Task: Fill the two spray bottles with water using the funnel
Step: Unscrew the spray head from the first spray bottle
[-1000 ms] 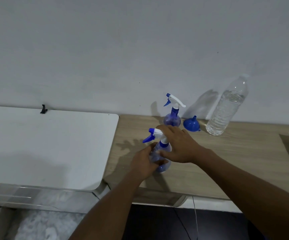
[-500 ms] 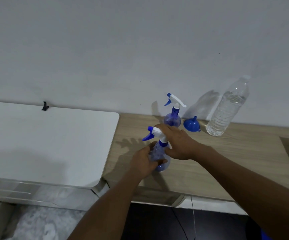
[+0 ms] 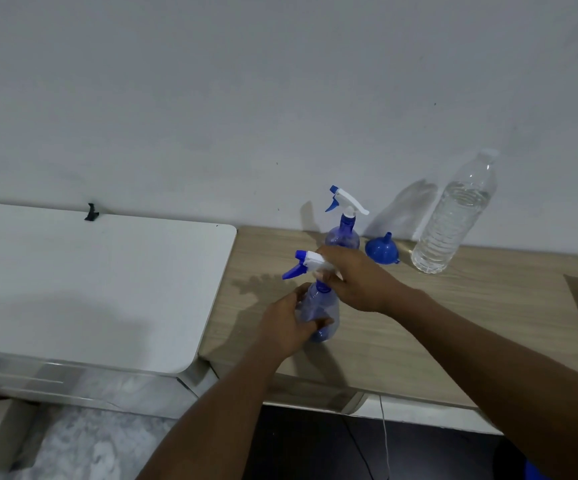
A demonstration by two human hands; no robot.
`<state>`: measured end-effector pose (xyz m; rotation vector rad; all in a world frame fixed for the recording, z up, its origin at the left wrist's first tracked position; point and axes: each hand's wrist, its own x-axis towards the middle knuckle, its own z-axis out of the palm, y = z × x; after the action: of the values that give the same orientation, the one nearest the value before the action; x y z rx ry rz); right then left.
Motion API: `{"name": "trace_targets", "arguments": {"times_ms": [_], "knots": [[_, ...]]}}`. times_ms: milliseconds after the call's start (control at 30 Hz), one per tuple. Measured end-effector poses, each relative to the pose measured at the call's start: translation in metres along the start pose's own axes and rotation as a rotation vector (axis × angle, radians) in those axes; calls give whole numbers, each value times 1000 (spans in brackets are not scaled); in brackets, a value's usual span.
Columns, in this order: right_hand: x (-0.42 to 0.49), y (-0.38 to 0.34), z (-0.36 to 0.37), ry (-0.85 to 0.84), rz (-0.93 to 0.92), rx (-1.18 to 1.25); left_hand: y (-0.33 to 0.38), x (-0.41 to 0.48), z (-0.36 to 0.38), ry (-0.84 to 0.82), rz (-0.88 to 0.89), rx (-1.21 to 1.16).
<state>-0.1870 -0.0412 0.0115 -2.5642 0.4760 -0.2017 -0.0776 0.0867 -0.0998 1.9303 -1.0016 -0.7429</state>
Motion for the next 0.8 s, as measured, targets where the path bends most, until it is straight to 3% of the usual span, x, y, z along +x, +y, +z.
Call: {"name": "trace_targets", "arguments": {"times_ms": [300, 433, 533, 700, 800], "knots": [[7, -7, -147, 381, 95, 123, 4, -1, 2, 32, 56, -24], [-3, 37, -138, 519, 170, 26, 4, 2, 4, 49, 54, -13], [-27, 68, -70, 445, 125, -145, 2, 4, 4, 46, 65, 12], [-98, 113, 55, 146, 91, -293, 9, 2, 0, 38, 80, 45], [-125, 127, 97, -6, 134, -267, 12, 1, 0, 19, 70, 34]]}}
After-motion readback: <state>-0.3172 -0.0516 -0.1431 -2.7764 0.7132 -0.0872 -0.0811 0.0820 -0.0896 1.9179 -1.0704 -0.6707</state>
